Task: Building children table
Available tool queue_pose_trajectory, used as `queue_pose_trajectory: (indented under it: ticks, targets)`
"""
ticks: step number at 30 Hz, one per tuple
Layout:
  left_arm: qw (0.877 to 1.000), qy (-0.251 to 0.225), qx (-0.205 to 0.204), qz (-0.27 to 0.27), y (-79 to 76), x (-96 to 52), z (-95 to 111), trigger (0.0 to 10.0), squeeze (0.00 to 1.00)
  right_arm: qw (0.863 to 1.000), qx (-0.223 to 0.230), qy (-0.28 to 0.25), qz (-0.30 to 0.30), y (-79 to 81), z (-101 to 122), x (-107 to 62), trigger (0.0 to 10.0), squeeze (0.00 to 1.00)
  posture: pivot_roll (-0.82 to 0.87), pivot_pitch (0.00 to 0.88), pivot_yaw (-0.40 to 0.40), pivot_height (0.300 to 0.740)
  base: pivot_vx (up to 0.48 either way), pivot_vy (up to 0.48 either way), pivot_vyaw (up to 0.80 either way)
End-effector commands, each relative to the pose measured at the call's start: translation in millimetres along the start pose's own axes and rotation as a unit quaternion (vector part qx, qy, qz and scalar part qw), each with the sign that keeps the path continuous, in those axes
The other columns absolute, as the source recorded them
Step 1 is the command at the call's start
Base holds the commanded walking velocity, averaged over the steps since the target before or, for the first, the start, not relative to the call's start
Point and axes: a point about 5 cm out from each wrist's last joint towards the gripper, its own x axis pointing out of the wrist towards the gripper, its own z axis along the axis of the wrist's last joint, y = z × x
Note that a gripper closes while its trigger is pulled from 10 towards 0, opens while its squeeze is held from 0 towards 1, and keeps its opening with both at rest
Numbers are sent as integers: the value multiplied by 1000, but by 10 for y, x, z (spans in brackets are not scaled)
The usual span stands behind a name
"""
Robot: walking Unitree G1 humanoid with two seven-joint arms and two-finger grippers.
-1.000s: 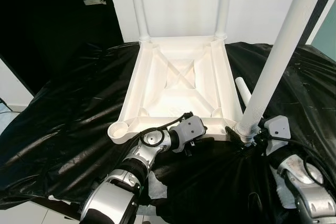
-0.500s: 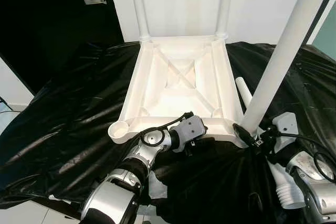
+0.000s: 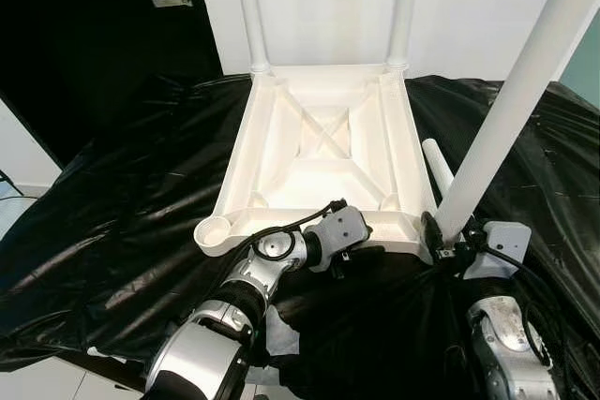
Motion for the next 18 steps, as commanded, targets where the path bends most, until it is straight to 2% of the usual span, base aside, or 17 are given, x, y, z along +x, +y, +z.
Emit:
queue_pose_trajectory:
  ticks: [1,4,5,6,7,8,11,13,14,18]
  targets:
    - [998,36,-25,37,-63,6,-160,10000,0,999,-9,-4,-44,-104,-6,-43,0,0,-123,0,31,740,0,0,0]
    - [998,36,-24,36,-67,6,-162,10000,0,999,-12,-7,-52,-107,4,-49,0,0,-123,0,32,740,0,0,0]
    - [998,36,-25,36,-69,6,-165,10000,0,998,-15,-4,-53,-89,2,-49,4039,0,-124,0,32,740,0,0,0]
    - [998,36,-25,36,-71,7,-165,10000,0,999,-20,2,-48,-67,-5,-48,10000,0,-126,0,33,740,0,0,0]
    - [998,36,-25,36,-71,7,-165,10000,0,999,-20,2,-48,-67,-5,-48,10000,0,-126,0,33,740,0,0,0]
    - [998,36,-25,34,-74,8,-164,10000,0,999,-22,5,-30,-46,-10,-39,10000,1000,-127,0,33,740,0,0,0]
    - [999,35,-25,33,-77,12,-162,10000,0,1000,-28,9,3,-29,-9,-16,10000,1000,-132,0,34,740,0,0,0]
    - [999,35,-25,32,-87,18,-163,10000,0,997,-60,6,53,-58,40,53,10000,1000,-133,0,34,740,0,0,0]
    - [999,35,-26,31,-91,20,-162,10000,0,994,-77,5,81,-80,69,86,10000,0,-136,0,35,740,0,0,0]
    - [999,34,-26,29,-99,28,-159,10000,0,987,-99,6,129,-157,118,141,10000,0,-138,0,37,740,0,0,0]
